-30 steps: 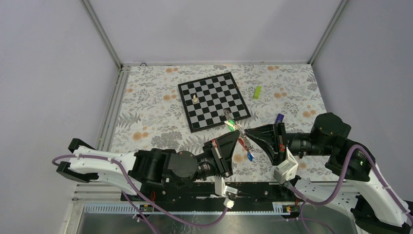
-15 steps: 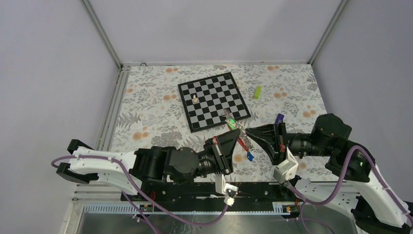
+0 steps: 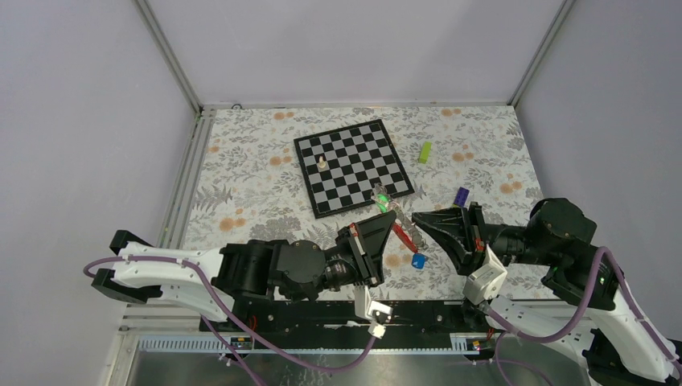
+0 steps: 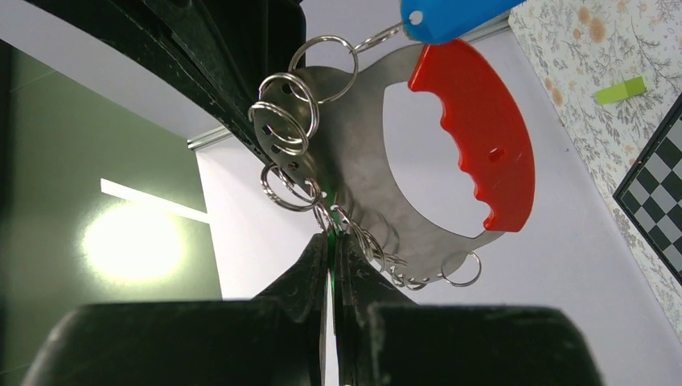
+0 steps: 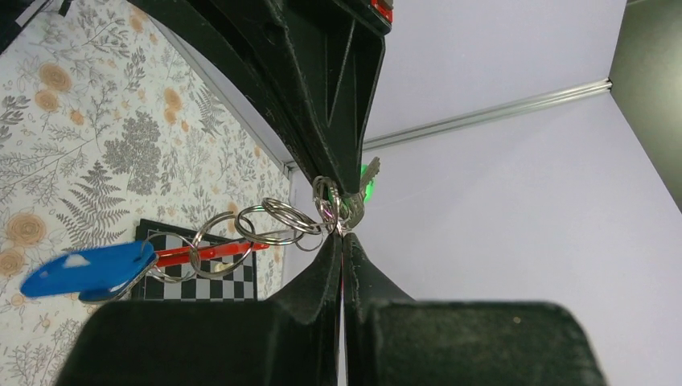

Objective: Remove the keys from the keyring
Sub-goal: Remove the key from the keyring.

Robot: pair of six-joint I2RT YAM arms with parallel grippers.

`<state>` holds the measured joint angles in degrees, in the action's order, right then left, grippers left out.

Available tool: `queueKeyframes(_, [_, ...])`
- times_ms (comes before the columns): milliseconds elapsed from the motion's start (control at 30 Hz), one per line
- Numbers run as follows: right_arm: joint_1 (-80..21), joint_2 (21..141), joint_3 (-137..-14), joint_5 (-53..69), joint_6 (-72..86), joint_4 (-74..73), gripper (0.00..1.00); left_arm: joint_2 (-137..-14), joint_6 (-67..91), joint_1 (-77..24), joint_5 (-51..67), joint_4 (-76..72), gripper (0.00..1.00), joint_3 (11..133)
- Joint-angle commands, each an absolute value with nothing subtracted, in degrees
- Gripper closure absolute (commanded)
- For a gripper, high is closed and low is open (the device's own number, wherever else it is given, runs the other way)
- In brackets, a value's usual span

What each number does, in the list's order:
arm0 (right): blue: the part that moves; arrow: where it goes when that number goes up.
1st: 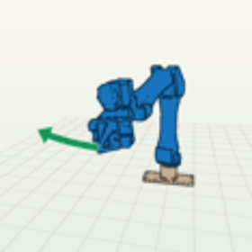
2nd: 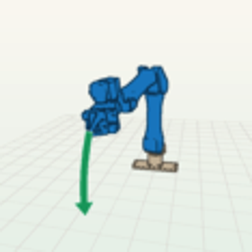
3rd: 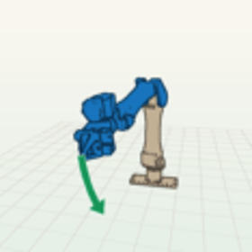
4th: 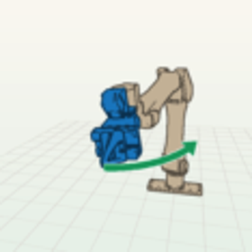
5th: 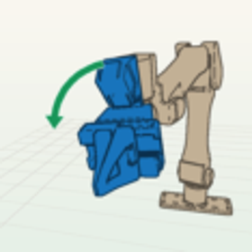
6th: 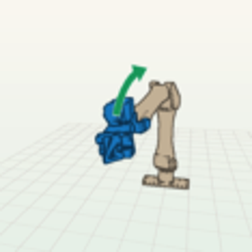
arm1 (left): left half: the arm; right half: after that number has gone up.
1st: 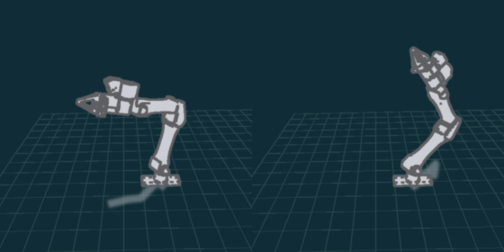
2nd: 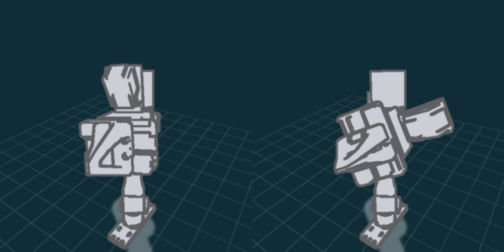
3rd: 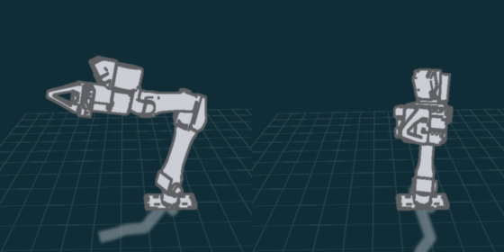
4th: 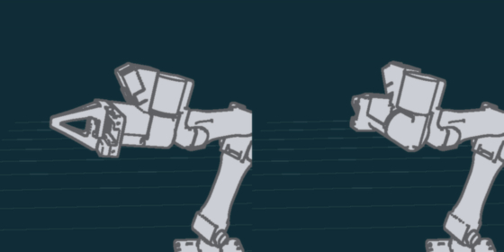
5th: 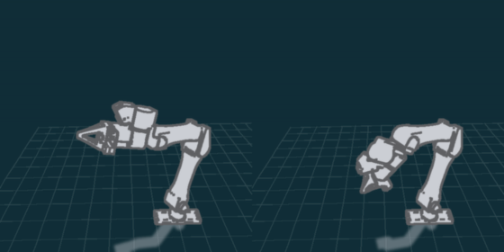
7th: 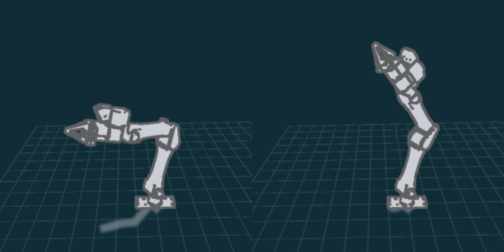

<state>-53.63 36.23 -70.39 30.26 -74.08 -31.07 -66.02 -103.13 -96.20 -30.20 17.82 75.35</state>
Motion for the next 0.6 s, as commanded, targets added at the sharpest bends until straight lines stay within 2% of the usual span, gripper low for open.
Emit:
queueKeyframes(0, [-53.88, 35.25, -70.30, 29.32, -70.40, -23.62, 1.00, -64.17, -102.10, -95.80, -30.64, 15.18, 1.00, 74.85])
queueKeyframes(567, [-53.87, 38.71, -73.27, 27.84, -82.74, -35.06, 1.00, -63.69, -95.95, -95.80, -25.31, 19.34, 1.00, 78.60])
